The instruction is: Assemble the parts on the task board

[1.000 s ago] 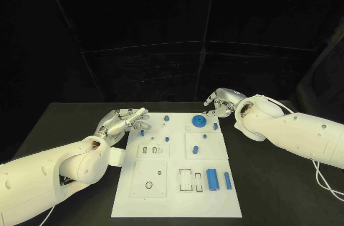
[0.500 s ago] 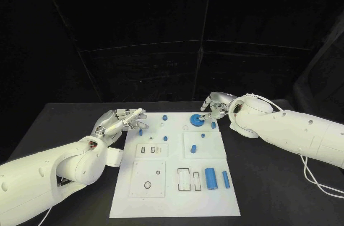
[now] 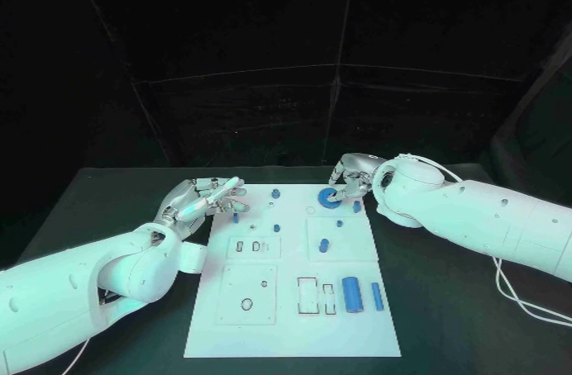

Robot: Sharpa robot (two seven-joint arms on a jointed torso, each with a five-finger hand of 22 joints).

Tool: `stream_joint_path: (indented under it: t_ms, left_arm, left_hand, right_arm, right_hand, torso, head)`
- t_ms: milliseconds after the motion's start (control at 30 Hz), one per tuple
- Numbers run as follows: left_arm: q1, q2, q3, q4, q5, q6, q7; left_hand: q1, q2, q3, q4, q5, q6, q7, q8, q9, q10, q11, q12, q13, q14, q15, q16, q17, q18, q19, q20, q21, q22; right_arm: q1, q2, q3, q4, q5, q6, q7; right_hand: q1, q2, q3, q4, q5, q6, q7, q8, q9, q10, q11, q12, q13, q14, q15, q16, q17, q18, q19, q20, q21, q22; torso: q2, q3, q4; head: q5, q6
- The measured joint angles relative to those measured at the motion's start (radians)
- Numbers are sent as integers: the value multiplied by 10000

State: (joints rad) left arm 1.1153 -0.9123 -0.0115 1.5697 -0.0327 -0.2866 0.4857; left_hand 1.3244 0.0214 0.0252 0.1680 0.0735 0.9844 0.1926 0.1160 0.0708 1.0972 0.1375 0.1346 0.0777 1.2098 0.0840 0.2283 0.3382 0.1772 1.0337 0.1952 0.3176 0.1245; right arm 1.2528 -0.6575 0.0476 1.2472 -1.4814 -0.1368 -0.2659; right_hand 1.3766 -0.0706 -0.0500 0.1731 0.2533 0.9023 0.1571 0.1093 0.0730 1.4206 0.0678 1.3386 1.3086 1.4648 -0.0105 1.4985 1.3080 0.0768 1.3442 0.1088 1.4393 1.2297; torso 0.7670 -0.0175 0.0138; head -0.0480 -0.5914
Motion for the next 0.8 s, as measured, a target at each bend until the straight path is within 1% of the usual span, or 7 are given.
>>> stream_joint_path:
  t_ms: [67,233,267,367,600,733,800]
  left_arm:
    - [0,9,0,-4,-1,1,0]
    - [0,21,0,-26,-6,3,0]
    - [0,23,0,-31,-6,3,0]
    - [0,31,0,-43,-8,3,-1]
    - [0,39,0,-58,-13,5,-2]
    - [0,39,0,-64,-15,6,-3]
    - [0,39,0,-72,-15,8,-3]
  left_hand:
    - [0,0,0,0,0,0,0,-13,0,0,0,0,-1,0,0,0,0,0,0,0,0,0]
    - [0,0,0,0,0,0,0,-48,0,0,0,-36,-1,0,0,0,0,0,0,0,0,0]
    - [0,0,0,0,0,0,0,-48,-1,0,0,-36,-1,0,0,0,-1,0,0,0,0,0]
    - [0,0,0,1,0,-37,37,-48,-1,0,0,-36,-1,0,0,-39,13,0,0,0,0,-11]
    - [0,0,1,1,0,-38,38,-48,-1,0,0,-35,-2,0,0,-39,13,0,0,0,0,-11]
    - [0,0,1,1,0,-38,38,-47,-1,-1,0,-35,-2,0,0,-39,13,0,0,0,0,-11]
    - [0,0,0,1,0,-38,38,-47,-1,-1,0,-35,-2,1,0,-39,12,0,0,0,0,-10]
  right_arm:
    - [-1,47,-1,-43,-64,32,2]
    - [-5,134,-4,-112,-218,139,12]
    - [-5,147,-4,-119,-239,159,14]
    - [-7,187,-5,-145,-307,240,21]
    - [-8,228,-6,-206,-459,451,27]
    - [-10,232,-7,-240,-542,557,26]
    - [-10,232,-7,-248,-582,608,23]
  right_hand:
    - [0,0,0,0,0,0,0,0,0,37,37,0,0,0,0,0,0,0,0,0,0,18]
    - [44,45,-27,-28,0,0,0,0,1,72,0,54,0,0,0,55,-1,1,35,-36,40,46]
    - [94,94,-27,-28,0,0,0,34,4,72,0,54,0,0,0,55,-1,1,35,-36,40,46]
    - [119,64,-27,-28,0,0,0,60,12,72,0,59,-1,0,0,55,-1,1,35,-35,40,61]
    - [276,196,22,-134,0,0,0,77,11,71,0,117,1,0,0,55,-2,2,35,-35,40,85]
    - [334,253,29,-194,-70,0,0,108,20,71,0,157,3,0,-1,95,-2,2,35,-35,40,99]
    - [368,233,29,-194,-116,27,-27,108,19,71,0,157,4,0,0,95,-2,2,35,-35,79,107]
  torso:
    - [1,0,-3]
    - [1,7,-12]
    - [1,7,-15]
    - [-4,8,-17]
    - [-16,10,-27]
    - [-22,12,-35]
    - [-23,14,-37]
  head:
    - [5,-13]
    - [22,-61]
    - [26,-65]
    - [31,-81]
    - [31,-125]
    - [31,-143]
    - [31,-149]
